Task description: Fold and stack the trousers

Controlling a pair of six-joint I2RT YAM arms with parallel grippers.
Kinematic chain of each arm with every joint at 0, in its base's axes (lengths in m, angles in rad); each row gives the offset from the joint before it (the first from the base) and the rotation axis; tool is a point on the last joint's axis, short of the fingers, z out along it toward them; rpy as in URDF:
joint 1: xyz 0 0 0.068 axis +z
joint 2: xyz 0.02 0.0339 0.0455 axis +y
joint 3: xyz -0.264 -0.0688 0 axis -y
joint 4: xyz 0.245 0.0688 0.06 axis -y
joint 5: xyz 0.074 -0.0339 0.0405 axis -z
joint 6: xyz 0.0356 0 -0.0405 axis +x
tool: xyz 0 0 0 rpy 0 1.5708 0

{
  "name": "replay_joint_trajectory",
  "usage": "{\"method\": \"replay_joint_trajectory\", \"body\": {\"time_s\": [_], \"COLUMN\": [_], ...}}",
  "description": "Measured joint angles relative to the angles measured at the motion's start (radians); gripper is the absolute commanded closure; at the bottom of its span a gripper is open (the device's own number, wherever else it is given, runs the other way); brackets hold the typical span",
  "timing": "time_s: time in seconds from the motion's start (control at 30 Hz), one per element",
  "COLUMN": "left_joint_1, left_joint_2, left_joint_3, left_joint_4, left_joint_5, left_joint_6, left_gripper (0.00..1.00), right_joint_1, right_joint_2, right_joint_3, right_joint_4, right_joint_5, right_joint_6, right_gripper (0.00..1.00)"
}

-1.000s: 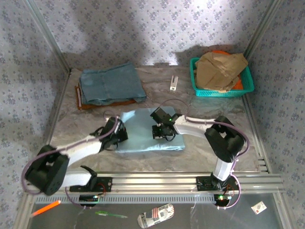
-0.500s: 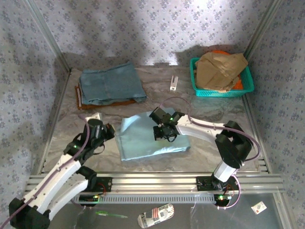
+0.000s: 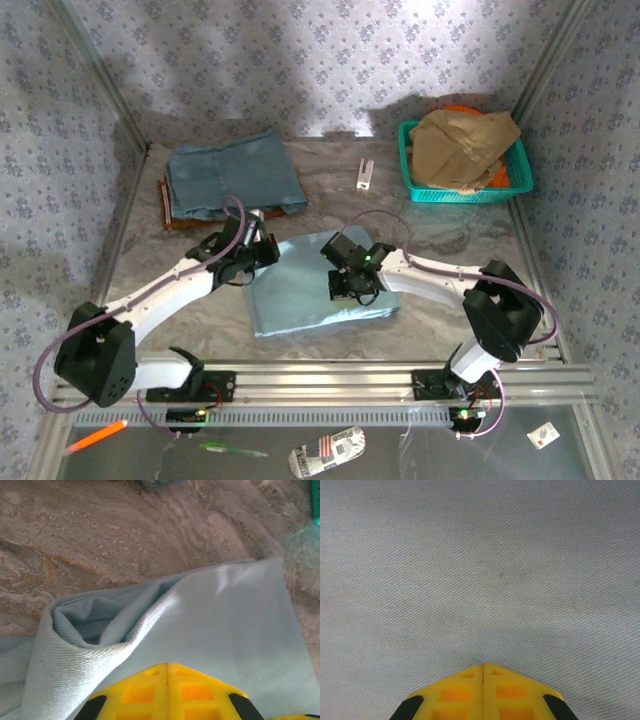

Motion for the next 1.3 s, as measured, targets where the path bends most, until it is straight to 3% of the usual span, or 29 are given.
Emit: {"method": "replay_joint_trajectory", "body": {"time_s": [0.33, 0.5, 0.7, 0.83, 0.9, 0.97, 1.07, 1.3], "left_joint_1": [0.124, 0.135, 0.148, 0.157, 0.159, 0.161, 0.16, 0.095], "left_joint_2": [0.087, 0.181, 0.184, 0.108, 0.011, -0.096, -0.24, -0.305], "left_joint_3": [-0.04, -0.077, -0.124, -0.108, -0.097, -0.092, -0.094, -0.289], "left_joint_4": [0.069, 0.127, 0.174, 0.066, -0.018, -0.084, -0.171, -0.237], "left_joint_5": [-0.008, -0.013, -0.009, -0.011, -0.013, -0.011, -0.004, 0.045], "left_joint_6": [0.038, 0.048, 0.048, 0.076, 0.081, 0.077, 0.051, -0.055], "left_gripper": [1.0, 1.0, 0.99, 0.57, 0.36, 0.28, 0.18, 0.15], "right_joint_1": [0.008, 0.022, 0.025, 0.024, 0.015, -0.009, -0.079, -0.34], "right_joint_2": [0.0, 0.0, 0.0, -0.021, -0.051, -0.089, -0.14, -0.157], "right_joint_3": [-0.026, -0.068, -0.103, -0.09, -0.066, -0.037, 0.002, 0.014], "right_joint_4": [0.023, 0.058, 0.097, 0.064, 0.021, -0.013, -0.054, -0.091], "right_joint_5": [-0.001, -0.001, -0.011, -0.011, -0.011, -0.014, -0.008, -0.016], "right_joint_6": [0.005, 0.019, 0.03, 0.017, -0.01, -0.04, -0.108, -0.268], "right_gripper": [1.0, 1.0, 1.0, 0.89, 0.75, 0.54, 0.35, 0.31]}}
